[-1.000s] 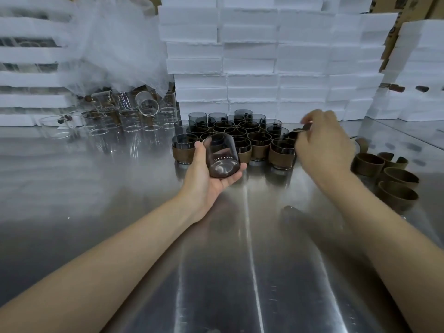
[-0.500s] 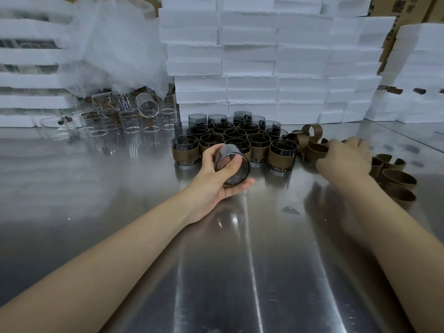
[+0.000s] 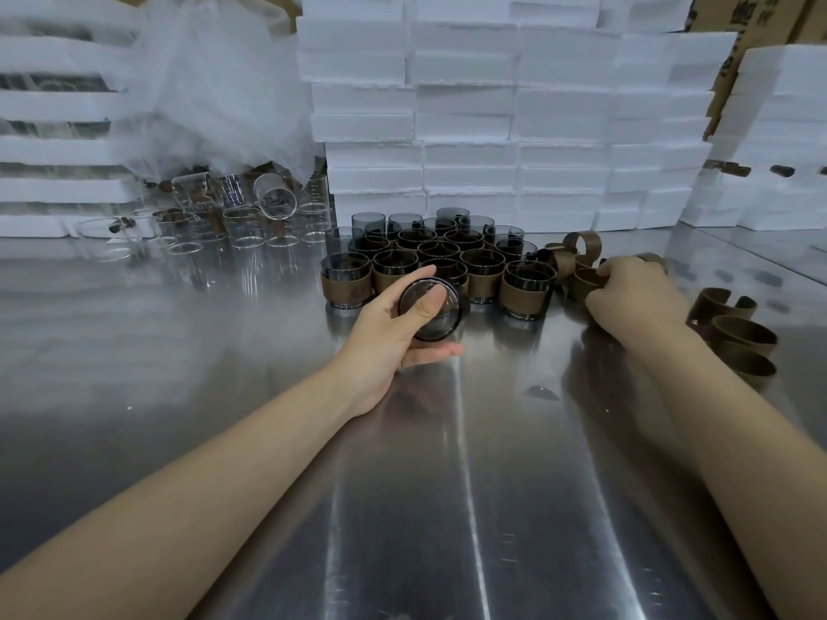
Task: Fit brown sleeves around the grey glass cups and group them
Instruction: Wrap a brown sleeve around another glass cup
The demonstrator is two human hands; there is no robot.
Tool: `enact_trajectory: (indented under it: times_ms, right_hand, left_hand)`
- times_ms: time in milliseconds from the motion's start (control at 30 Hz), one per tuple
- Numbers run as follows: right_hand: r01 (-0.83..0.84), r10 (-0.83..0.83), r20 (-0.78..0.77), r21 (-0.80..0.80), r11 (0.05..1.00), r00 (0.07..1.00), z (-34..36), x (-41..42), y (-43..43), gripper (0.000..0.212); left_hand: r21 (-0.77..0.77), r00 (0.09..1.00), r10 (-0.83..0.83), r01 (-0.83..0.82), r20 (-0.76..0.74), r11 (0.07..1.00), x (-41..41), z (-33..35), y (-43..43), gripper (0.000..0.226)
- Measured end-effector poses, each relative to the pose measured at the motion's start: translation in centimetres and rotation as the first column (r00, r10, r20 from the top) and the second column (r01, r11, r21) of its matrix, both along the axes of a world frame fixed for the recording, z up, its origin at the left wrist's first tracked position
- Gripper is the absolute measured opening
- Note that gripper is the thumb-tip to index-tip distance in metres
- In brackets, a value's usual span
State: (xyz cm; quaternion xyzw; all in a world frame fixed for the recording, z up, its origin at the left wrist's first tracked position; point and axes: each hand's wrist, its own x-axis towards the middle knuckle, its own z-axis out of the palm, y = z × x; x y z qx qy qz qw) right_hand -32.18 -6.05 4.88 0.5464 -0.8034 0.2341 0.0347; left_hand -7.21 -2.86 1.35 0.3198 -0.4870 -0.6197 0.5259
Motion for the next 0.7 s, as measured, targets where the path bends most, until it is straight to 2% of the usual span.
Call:
enact_trajectory:
  times_ms: [100,167,233,333,400,467,533,633,700]
  right_hand:
    - [0.006,0.006,0.095,-0.127,0.992,0.995,0.2,0.3,0.1,0.032]
    - [0.04,-0.036,0.026,-0.174,0.984,0.999,0.2,0.3,0.0,0.033]
    - [0.05,-0.056,-0.065,-0.095,0.994,0.996,0.0,-0.1,-0.1,0.038]
    - [-0.005,0.0,0.057,0.083,0.996,0.998,-0.4,-0.5,-0.3,0.044]
    - [-0.031,0.024,0.091,0.078,0.996,0.996,-0.6,-0.3,-0.3,0.037]
    - [-0.003,0.008,0.08,-0.066,0.998,0.997,-0.5,0.0,-0.3,0.03]
    - [0.001,0.014,0.051,-0.28,0.96,0.999,-0.1,0.3,0.1,0.027]
    - [-0.059,0.164,0.156,-0.523,0.85,0.974,1.1,1.2,0.7,0.022]
    - [-0.108,0.328,0.246,-0.628,0.771,0.912,1.9,2.5,1.3,0.016]
  left_hand:
    - [0.001,1.0,0.012,-0.012,0.004,1.0,0.0,-0.1,-0.1,0.048]
    - [0.003,1.0,0.019,-0.019,0.013,1.0,0.0,-0.1,-0.2,0.051]
    - [-0.001,1.0,0.02,-0.02,0.017,1.0,-0.1,-0.2,-0.3,0.052]
    - [-0.005,0.999,0.035,-0.035,0.02,0.999,-0.1,-0.2,-0.4,0.05]
    - [0.003,0.999,0.046,-0.046,0.02,0.999,-0.2,-0.3,-0.5,0.042]
    - [0.018,0.999,0.043,-0.044,0.018,0.999,-0.2,-0.3,-0.5,0.032]
    - [0.027,0.999,0.04,-0.041,0.024,0.999,-0.1,-0.3,-0.5,0.033]
    - [0.01,0.999,0.023,-0.023,0.036,1.0,0.0,-0.3,-0.5,0.036]
    - [-0.016,0.999,0.016,-0.015,0.051,1.0,0.0,-0.3,-0.4,0.035]
